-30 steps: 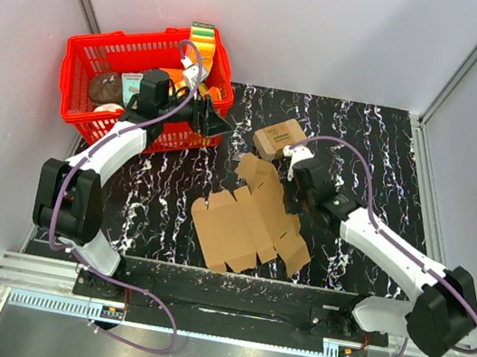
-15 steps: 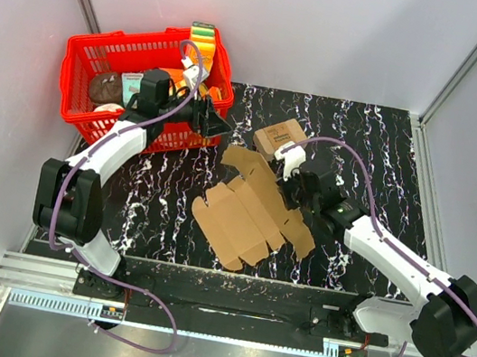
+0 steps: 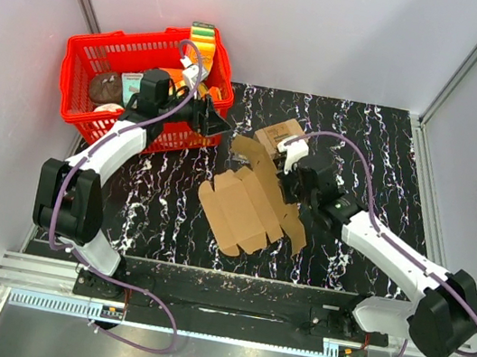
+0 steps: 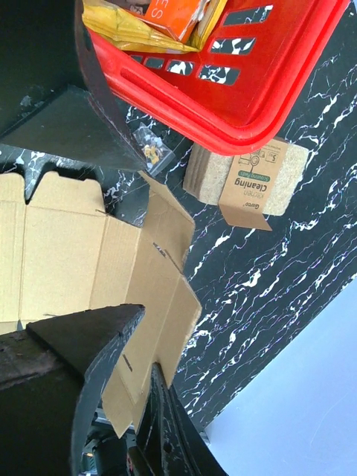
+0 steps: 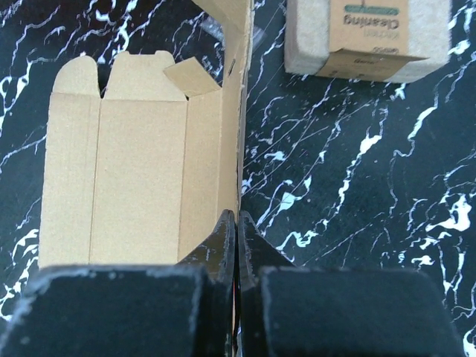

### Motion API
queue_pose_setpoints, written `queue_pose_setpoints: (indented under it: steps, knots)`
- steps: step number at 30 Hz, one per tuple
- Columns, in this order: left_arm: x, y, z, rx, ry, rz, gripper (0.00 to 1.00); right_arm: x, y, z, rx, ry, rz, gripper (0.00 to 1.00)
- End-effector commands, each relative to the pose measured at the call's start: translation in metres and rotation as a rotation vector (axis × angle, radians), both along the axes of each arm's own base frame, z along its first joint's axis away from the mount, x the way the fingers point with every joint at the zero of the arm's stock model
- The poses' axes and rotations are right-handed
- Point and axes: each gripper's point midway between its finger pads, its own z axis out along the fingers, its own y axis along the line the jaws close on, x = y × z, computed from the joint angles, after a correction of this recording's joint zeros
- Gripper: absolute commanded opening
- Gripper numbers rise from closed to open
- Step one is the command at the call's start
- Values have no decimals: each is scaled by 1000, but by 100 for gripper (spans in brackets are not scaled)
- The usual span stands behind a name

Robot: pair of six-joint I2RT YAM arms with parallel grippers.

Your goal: Fold the paper box

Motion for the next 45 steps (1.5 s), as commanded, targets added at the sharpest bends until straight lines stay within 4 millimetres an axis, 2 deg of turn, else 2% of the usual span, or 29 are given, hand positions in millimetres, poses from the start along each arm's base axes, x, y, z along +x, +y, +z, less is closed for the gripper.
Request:
queue_pose_setpoints:
  steps: [1,3,9,15,22,27,30,34,36,38,40,41,43,45]
  knots:
    - [11,8,26,-10,-89,33,76,-6,14,-2,-29,44,102,0]
    - [12,9,27,-13,-87,39,76,-10,13,-11,-73,78,134,0]
    - [15,14,26,-15,-82,49,76,-24,16,-14,-125,82,264,0]
    - [15,14,26,-17,-79,50,76,-10,4,-11,-230,-30,277,0]
    - [16,16,27,-11,-79,61,76,15,-14,5,-399,-239,283,0]
    - [17,17,28,-4,-66,75,75,16,-11,5,-432,-298,340,0]
    - [20,24,26,31,-36,130,72,15,-10,3,-435,-336,349,0]
    - [16,22,29,49,-23,188,63,13,-13,3,-473,-411,361,0]
    - [12,12,25,53,-15,220,59,13,-15,4,-482,-428,350,0]
    - [3,-2,15,75,-20,232,57,8,-14,6,-469,-429,361,0]
    - [-6,-19,-4,133,-18,229,52,3,-14,6,-459,-431,372,0]
    - [-11,-28,-14,160,-11,215,46,2,-13,9,-447,-440,370,0]
    - [-22,-44,-33,188,16,178,24,-1,-13,12,-431,-439,369,0]
    - [-26,-52,-45,201,30,174,7,-5,-12,12,-418,-433,378,0]
